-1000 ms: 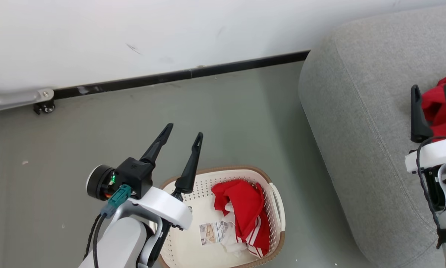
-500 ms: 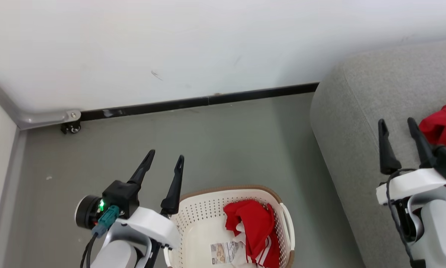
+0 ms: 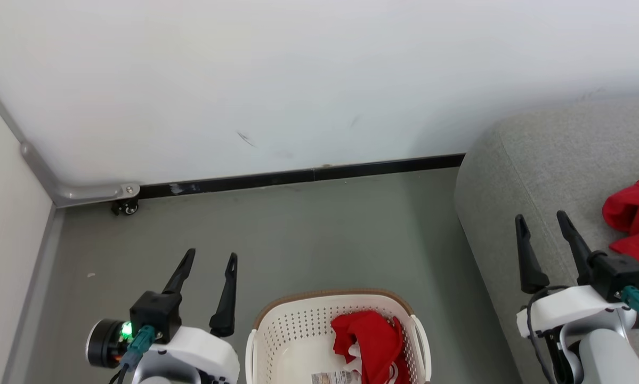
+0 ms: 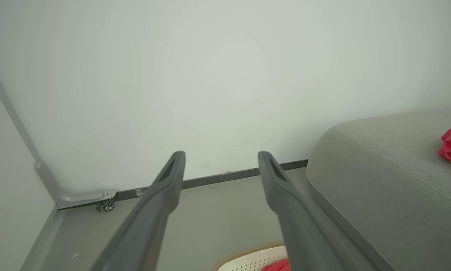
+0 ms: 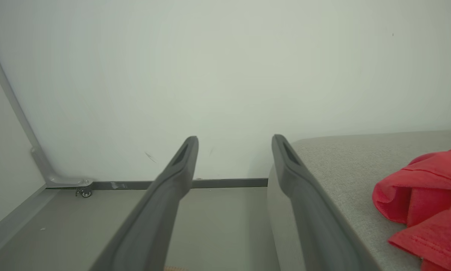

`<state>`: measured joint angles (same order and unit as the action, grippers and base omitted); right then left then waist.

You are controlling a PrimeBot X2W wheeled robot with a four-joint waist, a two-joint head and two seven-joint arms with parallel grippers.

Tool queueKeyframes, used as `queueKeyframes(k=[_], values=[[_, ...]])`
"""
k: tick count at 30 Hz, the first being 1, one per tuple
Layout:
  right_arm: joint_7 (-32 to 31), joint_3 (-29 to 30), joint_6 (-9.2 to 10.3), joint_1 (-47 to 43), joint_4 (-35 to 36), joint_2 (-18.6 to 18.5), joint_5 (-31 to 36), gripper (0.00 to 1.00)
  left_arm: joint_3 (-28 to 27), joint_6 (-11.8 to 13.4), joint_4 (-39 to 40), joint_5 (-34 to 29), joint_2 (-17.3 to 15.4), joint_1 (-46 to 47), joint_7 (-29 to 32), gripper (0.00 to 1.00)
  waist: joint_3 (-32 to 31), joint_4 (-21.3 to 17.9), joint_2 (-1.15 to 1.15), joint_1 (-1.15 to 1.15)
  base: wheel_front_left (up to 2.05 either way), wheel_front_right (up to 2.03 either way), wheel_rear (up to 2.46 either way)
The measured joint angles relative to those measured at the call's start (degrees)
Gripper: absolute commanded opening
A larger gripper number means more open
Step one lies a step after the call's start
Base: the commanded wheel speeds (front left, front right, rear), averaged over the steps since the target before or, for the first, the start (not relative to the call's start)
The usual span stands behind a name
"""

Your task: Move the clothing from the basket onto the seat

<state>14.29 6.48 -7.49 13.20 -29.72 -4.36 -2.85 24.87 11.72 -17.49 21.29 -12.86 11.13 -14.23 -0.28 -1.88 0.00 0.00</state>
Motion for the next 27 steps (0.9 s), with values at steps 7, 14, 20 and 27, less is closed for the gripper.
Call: queueKeyframes(k=[7, 14, 20, 27], values=[[0.0, -1.0, 0.0, -4.0, 2.9, 1.4, 0.9, 1.0, -1.7, 1.9, 0.0, -0.3, -0.4, -3.2, 0.0, 1.0, -1.9, 0.5, 0.0, 0.0, 0.0, 0.0, 0.0], [-0.2, -1.5, 0.0, -7.4, 5.1, 1.7, 1.6, 1.0, -2.7, 3.2, 0.1, -0.7, -0.8, -5.2, 0.0, 1.0, -3.2, 0.6, 0.0, 0.0, 0.0, 0.0, 0.0], [-1.3, -1.7, 0.0, -9.8, 6.6, 1.7, 1.9, 1.0, -3.4, 4.0, 0.1, -0.9, -0.9, -6.8, 0.0, 1.0, -3.9, 0.2, 0.0, 0.0, 0.0, 0.0, 0.0], [-2.3, -3.1, 0.0, -12.5, 8.0, 1.8, 0.2, 1.0, -4.4, 5.0, 1.2, -1.3, -0.8, -7.9, 0.0, 1.0, -4.2, -0.4, 0.0, 0.0, 0.0, 0.0, 0.0]])
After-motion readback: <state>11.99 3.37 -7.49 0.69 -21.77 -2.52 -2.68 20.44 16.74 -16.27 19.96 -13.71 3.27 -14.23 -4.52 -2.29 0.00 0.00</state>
